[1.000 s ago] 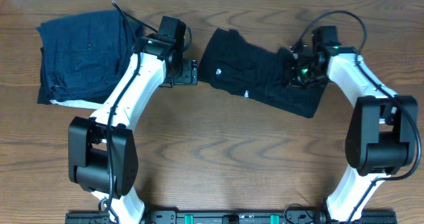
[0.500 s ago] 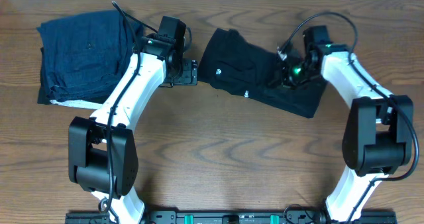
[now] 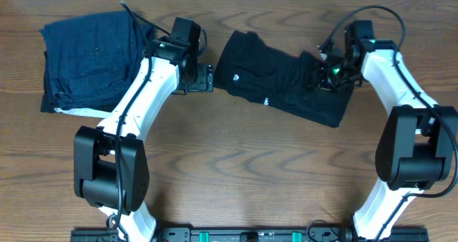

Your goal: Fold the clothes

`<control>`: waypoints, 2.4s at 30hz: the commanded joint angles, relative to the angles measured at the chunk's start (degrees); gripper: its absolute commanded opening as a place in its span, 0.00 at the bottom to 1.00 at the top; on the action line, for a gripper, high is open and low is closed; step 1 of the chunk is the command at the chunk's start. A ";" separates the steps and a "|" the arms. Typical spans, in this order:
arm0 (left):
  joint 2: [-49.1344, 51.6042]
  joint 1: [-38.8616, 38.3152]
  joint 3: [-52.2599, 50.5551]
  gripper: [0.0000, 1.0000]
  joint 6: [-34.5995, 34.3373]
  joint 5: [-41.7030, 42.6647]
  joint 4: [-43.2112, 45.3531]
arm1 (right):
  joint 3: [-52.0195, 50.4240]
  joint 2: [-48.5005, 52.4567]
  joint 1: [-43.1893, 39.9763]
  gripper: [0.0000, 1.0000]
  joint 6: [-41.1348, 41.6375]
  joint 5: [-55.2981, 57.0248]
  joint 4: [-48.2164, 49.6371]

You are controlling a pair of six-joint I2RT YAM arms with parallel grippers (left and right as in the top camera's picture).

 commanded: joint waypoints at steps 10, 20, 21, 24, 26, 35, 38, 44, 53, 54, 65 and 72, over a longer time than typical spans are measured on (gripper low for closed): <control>0.39 -0.13 -0.39 0.83 0.57 -0.94 -0.17 | -0.44 -0.63 10.25 0.34 -0.92 21.03 1.33; 0.39 -0.13 -0.39 0.83 0.57 -0.94 -0.20 | -1.55 -0.61 12.85 0.35 3.58 25.97 5.16; 0.39 -0.13 -0.39 0.83 0.59 -0.94 -0.20 | -1.86 -0.61 13.00 0.35 4.00 25.99 5.49; 0.39 -0.13 -0.39 0.83 0.57 -0.94 -0.20 | -3.08 -0.61 13.14 0.35 4.68 25.97 6.67; 0.39 -0.13 -0.39 0.83 0.57 -0.94 -0.17 | -3.85 -0.61 13.18 0.36 5.09 25.49 7.45; 0.39 -0.13 -0.39 0.83 0.57 -0.94 -0.17 | -4.17 -0.61 13.55 0.36 5.79 24.26 10.03; 0.39 -0.13 -0.39 0.83 0.57 -0.94 -0.17 | -4.17 -0.61 13.55 0.38 6.21 24.26 10.34; 0.39 -0.13 -0.39 0.83 0.57 -0.94 -0.17 | -4.20 -0.61 13.62 0.38 7.98 24.33 10.71; 0.39 -0.13 -0.39 0.83 0.57 -0.92 -0.17 | -4.20 -0.61 14.12 0.15 9.35 24.70 12.04; 0.39 -0.13 -0.39 0.83 0.57 -0.94 -0.20 | -4.17 -0.61 14.27 0.13 9.62 24.72 12.09; 0.39 -0.13 -0.39 0.83 0.57 -0.92 -0.17 | -4.17 -0.61 15.54 0.01 12.74 24.22 13.00; 0.39 -0.13 -0.39 0.83 0.57 -0.92 -0.17 | -4.17 -0.61 16.17 0.01 13.49 20.17 13.07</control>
